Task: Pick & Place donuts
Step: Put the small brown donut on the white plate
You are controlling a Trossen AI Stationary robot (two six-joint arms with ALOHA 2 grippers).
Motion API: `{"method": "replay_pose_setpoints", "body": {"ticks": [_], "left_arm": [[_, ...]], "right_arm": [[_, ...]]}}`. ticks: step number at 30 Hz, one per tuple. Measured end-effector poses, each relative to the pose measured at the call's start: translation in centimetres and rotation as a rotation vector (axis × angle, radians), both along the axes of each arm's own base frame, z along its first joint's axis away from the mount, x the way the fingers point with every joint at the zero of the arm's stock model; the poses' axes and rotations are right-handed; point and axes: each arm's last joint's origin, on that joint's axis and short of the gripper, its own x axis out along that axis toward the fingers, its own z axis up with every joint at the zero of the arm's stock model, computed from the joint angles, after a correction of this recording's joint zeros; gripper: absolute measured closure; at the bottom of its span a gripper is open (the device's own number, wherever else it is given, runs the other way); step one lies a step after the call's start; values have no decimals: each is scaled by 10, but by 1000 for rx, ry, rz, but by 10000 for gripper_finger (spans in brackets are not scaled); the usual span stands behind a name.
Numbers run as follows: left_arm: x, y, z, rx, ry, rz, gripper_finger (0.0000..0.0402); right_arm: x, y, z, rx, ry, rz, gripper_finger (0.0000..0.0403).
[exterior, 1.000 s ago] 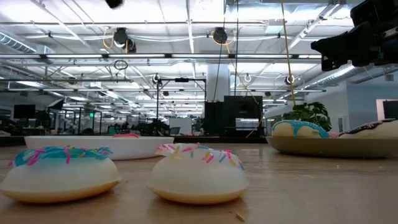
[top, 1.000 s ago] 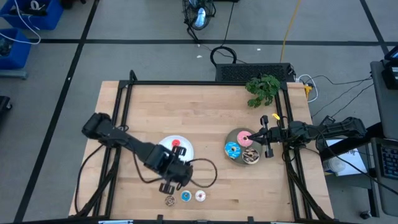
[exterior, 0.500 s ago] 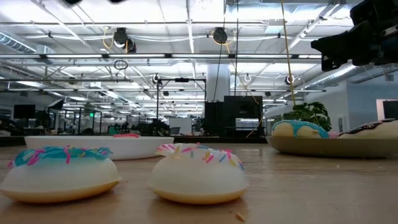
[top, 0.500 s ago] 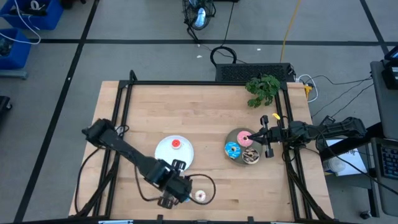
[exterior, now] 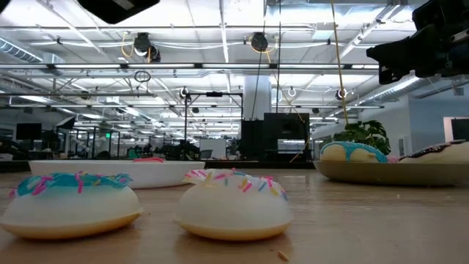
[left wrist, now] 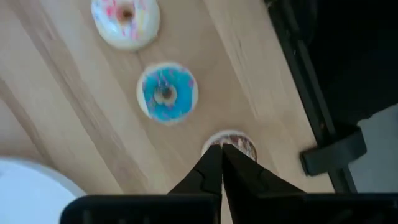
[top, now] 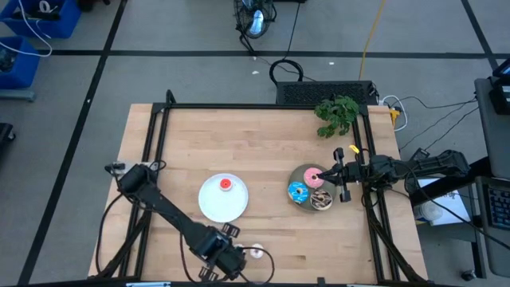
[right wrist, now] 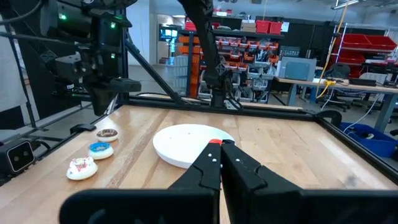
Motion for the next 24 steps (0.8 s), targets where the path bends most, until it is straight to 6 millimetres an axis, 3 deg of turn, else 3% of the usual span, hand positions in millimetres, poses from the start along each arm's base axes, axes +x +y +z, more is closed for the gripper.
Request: {"method": "replay_pose_setpoints", "body": {"ticks": [6,10,24], "left_arm": [[-1,0,0,16,2,16,365],[0,1,0,63,-45,95,333],[-11,-12,-30,-24,-18,297,128]], "right_arm": [[0,0,0,0,0,-2,403],[0,0,0,-4,0,-3,403],[0,0,0,-1,4,0,403]]}}
